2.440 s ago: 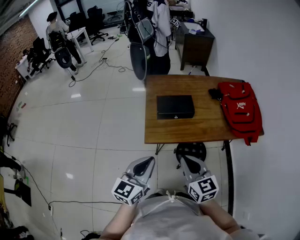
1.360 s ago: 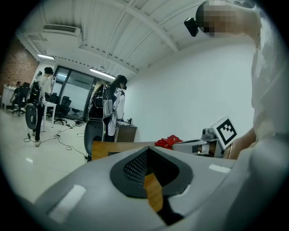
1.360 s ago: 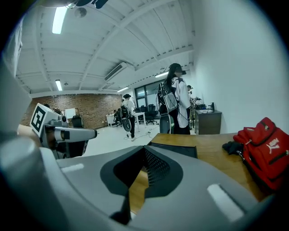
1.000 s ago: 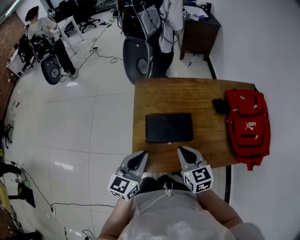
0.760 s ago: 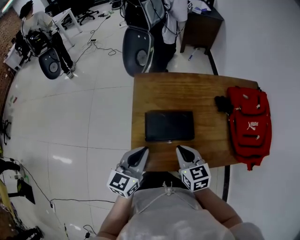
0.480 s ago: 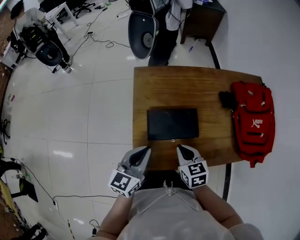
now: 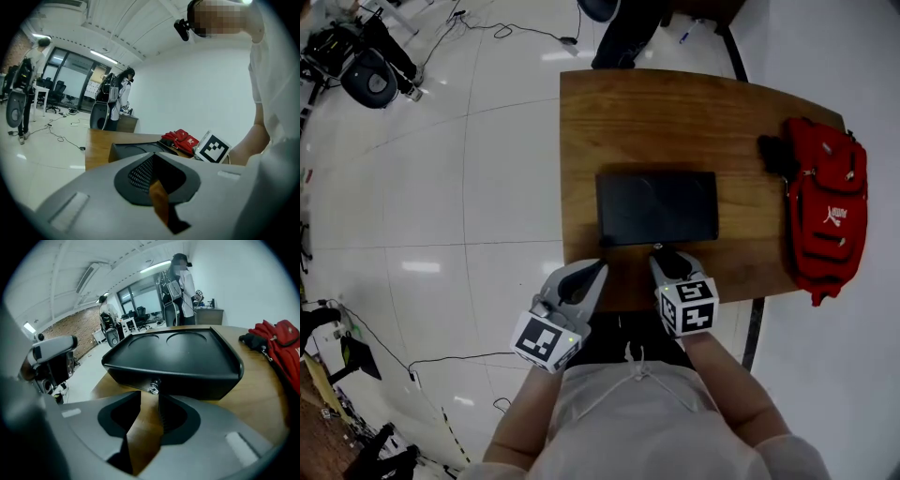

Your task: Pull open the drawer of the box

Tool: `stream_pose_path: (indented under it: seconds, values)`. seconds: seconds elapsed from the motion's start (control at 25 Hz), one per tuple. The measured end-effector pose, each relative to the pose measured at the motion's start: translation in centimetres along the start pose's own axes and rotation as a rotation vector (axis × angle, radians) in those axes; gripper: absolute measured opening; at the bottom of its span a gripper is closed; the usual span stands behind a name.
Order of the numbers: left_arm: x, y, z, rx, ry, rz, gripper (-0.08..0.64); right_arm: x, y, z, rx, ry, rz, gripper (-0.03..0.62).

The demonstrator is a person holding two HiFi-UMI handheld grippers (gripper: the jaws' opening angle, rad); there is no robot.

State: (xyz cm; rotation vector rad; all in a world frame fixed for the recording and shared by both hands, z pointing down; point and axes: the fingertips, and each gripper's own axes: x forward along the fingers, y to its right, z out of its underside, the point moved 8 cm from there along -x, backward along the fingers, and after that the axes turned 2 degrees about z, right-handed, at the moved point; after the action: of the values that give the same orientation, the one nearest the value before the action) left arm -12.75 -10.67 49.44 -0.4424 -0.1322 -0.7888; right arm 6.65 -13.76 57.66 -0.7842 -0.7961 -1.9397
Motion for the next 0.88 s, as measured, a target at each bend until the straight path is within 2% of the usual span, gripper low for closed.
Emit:
stream_pose_path:
  seconds: [0.36,0.68,0.88]
  values:
    - [0.1,-1.0,0.7,-0.026,-0.027,0.016,0.006,1.2,0.4,-0.5,0.071,-0.051,0.004,0.078]
    - [-0.2,-0.8,0.0,-0.024,-0.029,0.022,0.006,0.9,0.2,-0.4,0.105,-0.073,0.003,0.077]
    - [-0.8,-0.3,0.2,-0.036,-0.036,0.017,0.006,0.0,-0.3,1.1,0.121,-0.088,-0.004,0.077]
